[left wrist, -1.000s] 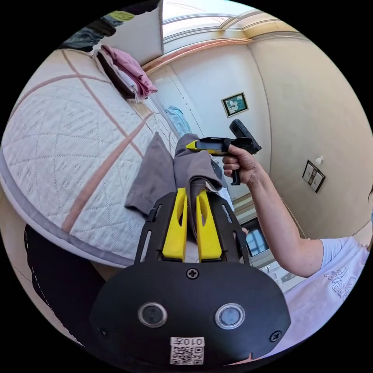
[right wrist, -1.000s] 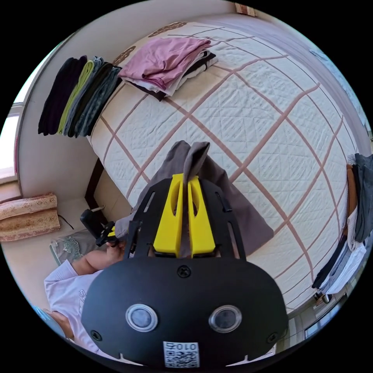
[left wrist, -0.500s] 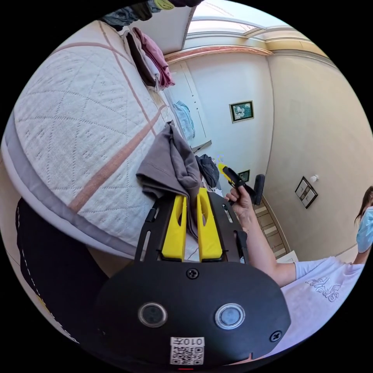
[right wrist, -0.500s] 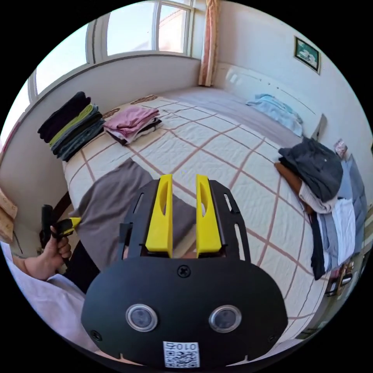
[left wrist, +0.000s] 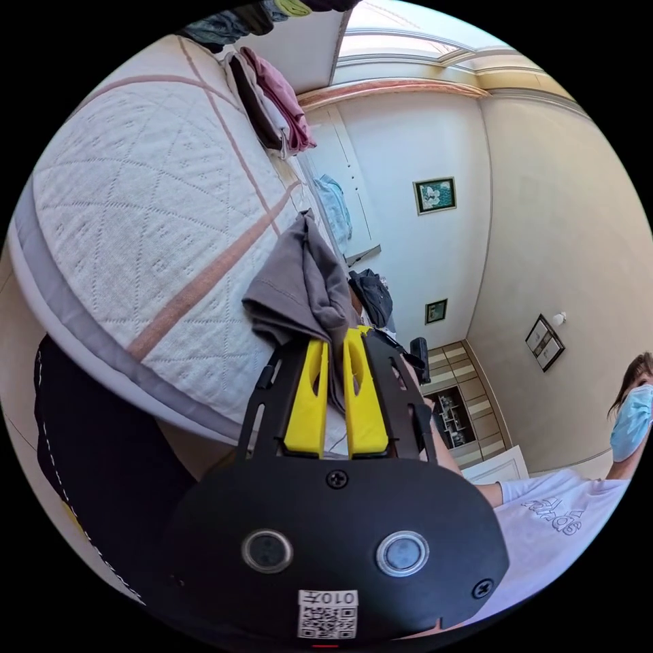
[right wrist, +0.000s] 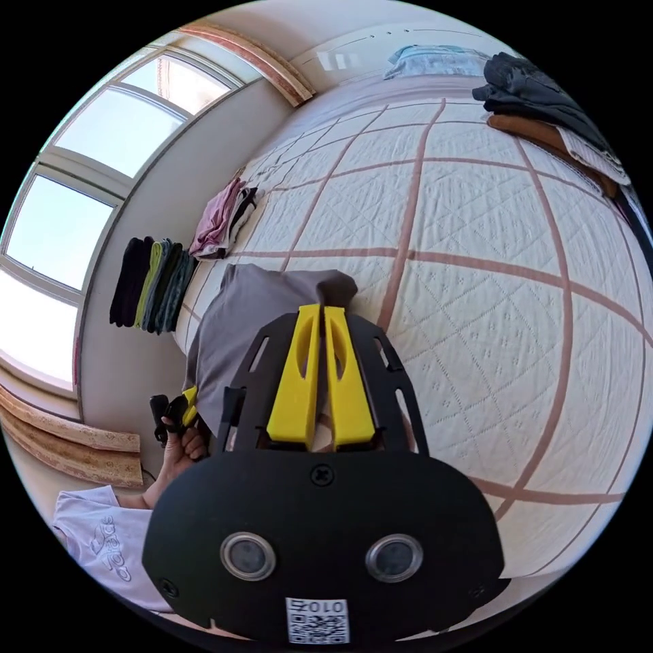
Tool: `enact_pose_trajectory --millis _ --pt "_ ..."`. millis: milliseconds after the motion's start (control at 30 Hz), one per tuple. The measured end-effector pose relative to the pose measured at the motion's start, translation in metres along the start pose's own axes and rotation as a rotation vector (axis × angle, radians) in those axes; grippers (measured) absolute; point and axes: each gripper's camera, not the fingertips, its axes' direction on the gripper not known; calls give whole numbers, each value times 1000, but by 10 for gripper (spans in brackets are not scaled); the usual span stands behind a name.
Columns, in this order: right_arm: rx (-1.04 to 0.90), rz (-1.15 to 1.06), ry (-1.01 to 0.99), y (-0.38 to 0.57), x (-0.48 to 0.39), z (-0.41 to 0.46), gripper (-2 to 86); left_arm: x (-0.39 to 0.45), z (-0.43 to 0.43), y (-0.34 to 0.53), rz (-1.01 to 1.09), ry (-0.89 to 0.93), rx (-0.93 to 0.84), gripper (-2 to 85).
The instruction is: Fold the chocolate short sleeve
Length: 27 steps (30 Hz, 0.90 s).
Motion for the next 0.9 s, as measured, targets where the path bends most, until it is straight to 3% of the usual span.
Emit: enact_pose_trajectory --millis 133,233,300,400,467,567,733,833,900 --pt "-67 -64 19 4 10 20 29 -4 12 14 30 -54 -62 64" --pt "21 -102 -11 20 9 5 43 1 10 26 33 -41 -63 63" --pt "111 -132 -7 47 7 -17 62 12 -2 36 85 -111 -48 61" --pt "98 -134 -88 94 10 -28 74 31 -28 60 167 -236 -11 57" --pt "73 -155 -126 126 6 -23 77 60 -23 81 331 -315 -74 54" --pt "37 -177 -100 175 -4 -6 79 99 15 108 522 -230 -208 53" --pt "-7 -69 -138 207 3 22 79 128 79 159 663 -241 -401 58" --pt "-6 -31 -209 212 13 33 74 168 102 207 1001 -450 -386 63" --pt "-19 -13 -222 210 21 37 61 186 114 234 1184 -483 -374 68"
